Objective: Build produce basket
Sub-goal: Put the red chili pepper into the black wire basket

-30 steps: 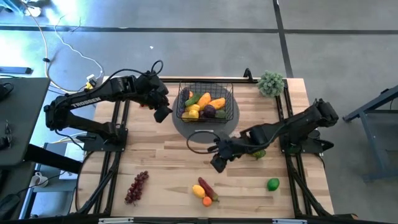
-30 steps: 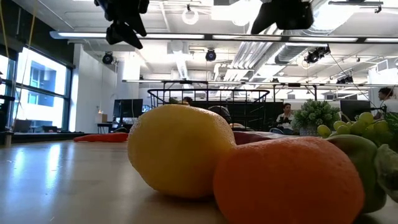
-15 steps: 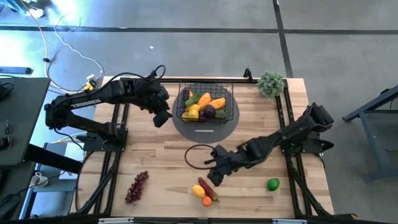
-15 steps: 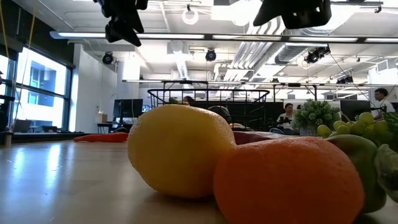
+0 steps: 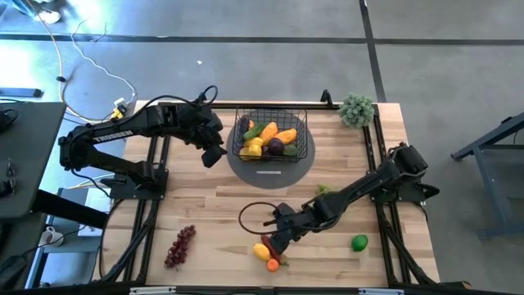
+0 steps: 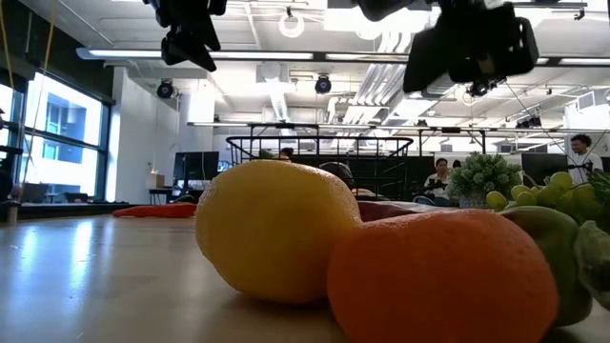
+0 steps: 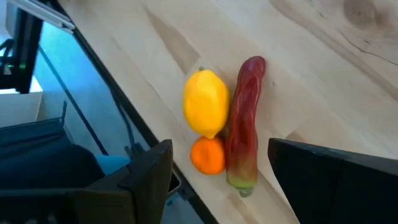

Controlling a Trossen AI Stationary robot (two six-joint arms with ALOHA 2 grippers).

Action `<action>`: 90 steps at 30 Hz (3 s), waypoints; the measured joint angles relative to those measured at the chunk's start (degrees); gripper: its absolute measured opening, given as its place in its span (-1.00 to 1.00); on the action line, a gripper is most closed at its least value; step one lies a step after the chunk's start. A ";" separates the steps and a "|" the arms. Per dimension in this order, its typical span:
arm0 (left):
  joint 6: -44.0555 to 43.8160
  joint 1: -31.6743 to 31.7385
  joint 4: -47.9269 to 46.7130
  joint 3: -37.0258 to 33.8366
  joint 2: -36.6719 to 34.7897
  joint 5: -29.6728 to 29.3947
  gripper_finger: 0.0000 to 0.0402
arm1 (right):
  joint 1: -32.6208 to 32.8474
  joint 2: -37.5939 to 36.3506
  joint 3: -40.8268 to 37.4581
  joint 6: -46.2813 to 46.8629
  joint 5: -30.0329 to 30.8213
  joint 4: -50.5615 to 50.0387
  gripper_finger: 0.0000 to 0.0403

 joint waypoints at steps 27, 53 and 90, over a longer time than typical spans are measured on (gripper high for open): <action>0.04 0.03 -0.11 0.00 0.02 -3.45 0.01 | 0.04 11.91 0.00 1.15 -6.76 7.32 0.22; 0.09 0.00 -0.09 0.00 0.04 -3.45 0.01 | -0.22 12.57 0.05 6.12 -6.76 -0.75 -0.39; 3.08 6.73 -0.07 0.00 -0.68 -10.12 0.01 | -18.96 -4.27 0.04 -19.10 1.91 -1.19 -0.72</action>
